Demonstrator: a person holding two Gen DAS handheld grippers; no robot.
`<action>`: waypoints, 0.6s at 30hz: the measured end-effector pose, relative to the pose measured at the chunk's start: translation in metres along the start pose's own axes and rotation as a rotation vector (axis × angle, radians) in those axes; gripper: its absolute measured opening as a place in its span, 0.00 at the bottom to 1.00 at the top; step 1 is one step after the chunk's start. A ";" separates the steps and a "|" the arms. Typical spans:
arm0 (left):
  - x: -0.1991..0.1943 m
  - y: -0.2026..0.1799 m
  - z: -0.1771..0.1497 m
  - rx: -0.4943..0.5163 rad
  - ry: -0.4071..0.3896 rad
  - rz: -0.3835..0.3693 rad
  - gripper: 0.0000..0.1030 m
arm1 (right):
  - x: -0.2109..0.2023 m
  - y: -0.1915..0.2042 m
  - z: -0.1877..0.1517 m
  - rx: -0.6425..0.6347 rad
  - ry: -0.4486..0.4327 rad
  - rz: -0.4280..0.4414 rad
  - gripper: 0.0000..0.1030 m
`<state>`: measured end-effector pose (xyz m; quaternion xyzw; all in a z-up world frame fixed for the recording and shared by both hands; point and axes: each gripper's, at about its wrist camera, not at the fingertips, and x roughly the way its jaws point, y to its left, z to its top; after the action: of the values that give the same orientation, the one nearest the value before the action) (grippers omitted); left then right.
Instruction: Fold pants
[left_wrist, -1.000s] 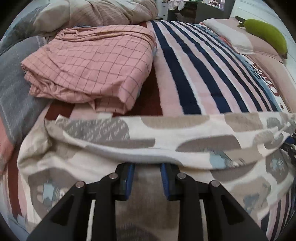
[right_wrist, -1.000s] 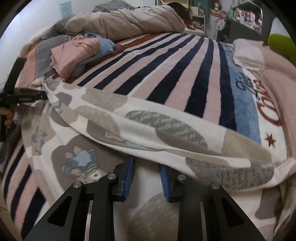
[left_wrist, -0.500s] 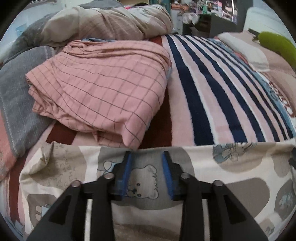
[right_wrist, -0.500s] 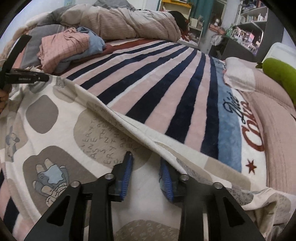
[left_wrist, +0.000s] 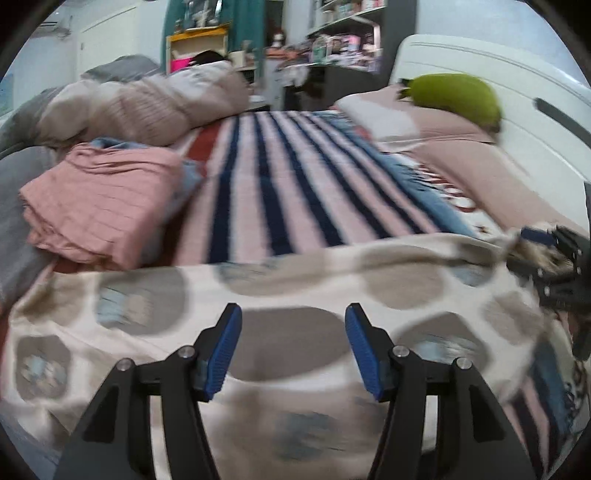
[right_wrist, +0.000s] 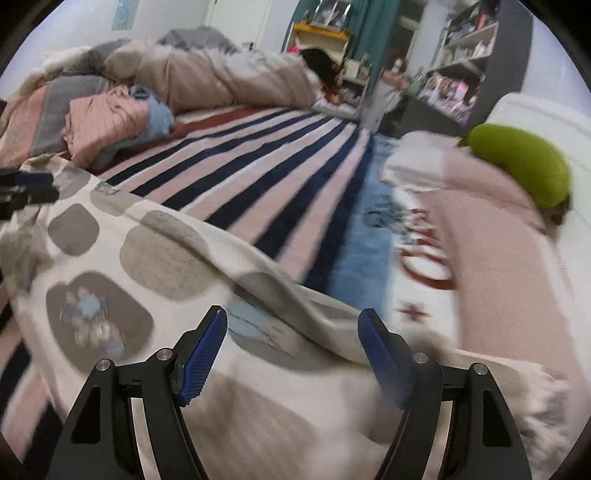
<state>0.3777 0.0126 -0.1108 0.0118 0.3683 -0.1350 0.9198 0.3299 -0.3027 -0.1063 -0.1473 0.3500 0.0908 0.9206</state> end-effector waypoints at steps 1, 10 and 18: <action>-0.002 -0.008 -0.003 -0.001 -0.003 -0.009 0.52 | -0.010 -0.007 -0.005 -0.001 -0.004 -0.022 0.68; -0.001 -0.066 -0.030 -0.013 0.006 -0.113 0.53 | -0.082 -0.112 -0.064 0.056 0.060 -0.232 0.74; 0.010 -0.091 -0.038 0.012 0.021 -0.101 0.52 | -0.092 -0.109 -0.079 -0.072 0.036 -0.187 0.72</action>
<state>0.3357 -0.0731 -0.1381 0.0002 0.3772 -0.1835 0.9078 0.2431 -0.4379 -0.0783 -0.2142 0.3478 0.0142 0.9127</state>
